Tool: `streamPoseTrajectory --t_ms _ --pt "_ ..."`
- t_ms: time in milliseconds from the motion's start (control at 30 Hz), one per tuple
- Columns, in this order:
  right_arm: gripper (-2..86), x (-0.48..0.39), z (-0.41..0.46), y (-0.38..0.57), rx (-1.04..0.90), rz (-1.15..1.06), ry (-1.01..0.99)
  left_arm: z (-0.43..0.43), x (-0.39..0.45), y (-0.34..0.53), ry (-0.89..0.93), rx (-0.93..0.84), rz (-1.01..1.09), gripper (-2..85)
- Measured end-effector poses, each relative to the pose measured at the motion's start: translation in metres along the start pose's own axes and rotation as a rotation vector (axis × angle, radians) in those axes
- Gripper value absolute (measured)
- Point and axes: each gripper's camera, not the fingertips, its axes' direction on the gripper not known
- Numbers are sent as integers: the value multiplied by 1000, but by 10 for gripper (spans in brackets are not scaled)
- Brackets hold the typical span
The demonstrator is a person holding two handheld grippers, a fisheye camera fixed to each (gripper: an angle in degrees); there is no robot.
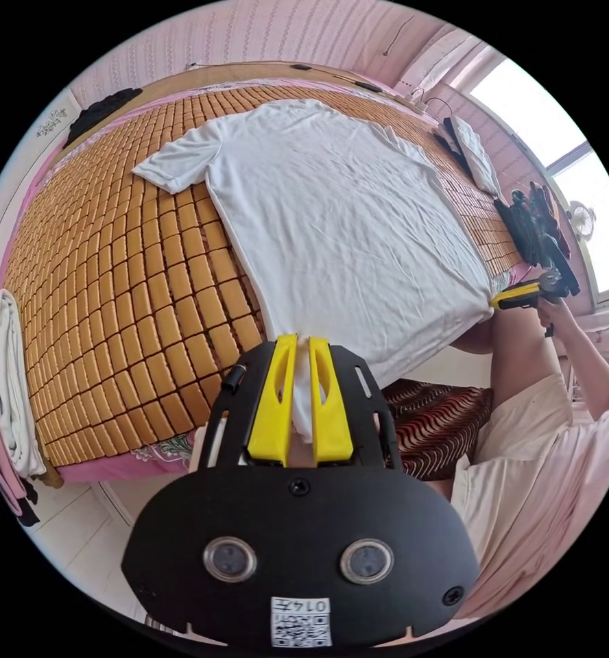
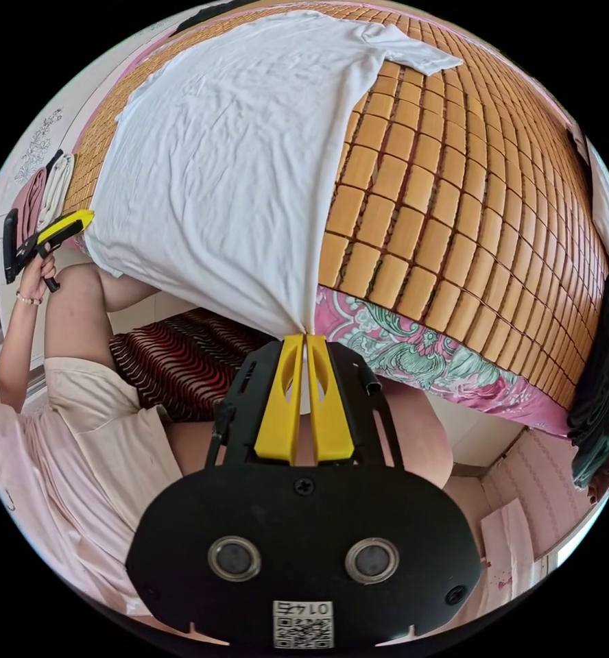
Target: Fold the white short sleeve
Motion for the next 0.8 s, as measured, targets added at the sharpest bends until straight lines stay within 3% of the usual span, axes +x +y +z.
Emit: streamPoseTrajectory --t_ms 267,467,667,800 --pt "55 -17 2 -17 -65 -4 23 -11 4 10 24 -10 11 40" --pt "-2 -43 9 -37 -139 -67 170 3 4 7 -11 -112 37 23" --pt "-6 -50 2 -44 -178 -78 121 4 -11 3 24 -173 34 -7" --pt "-1 -57 -5 -43 -203 -92 191 5 -16 11 1 -202 43 -9"
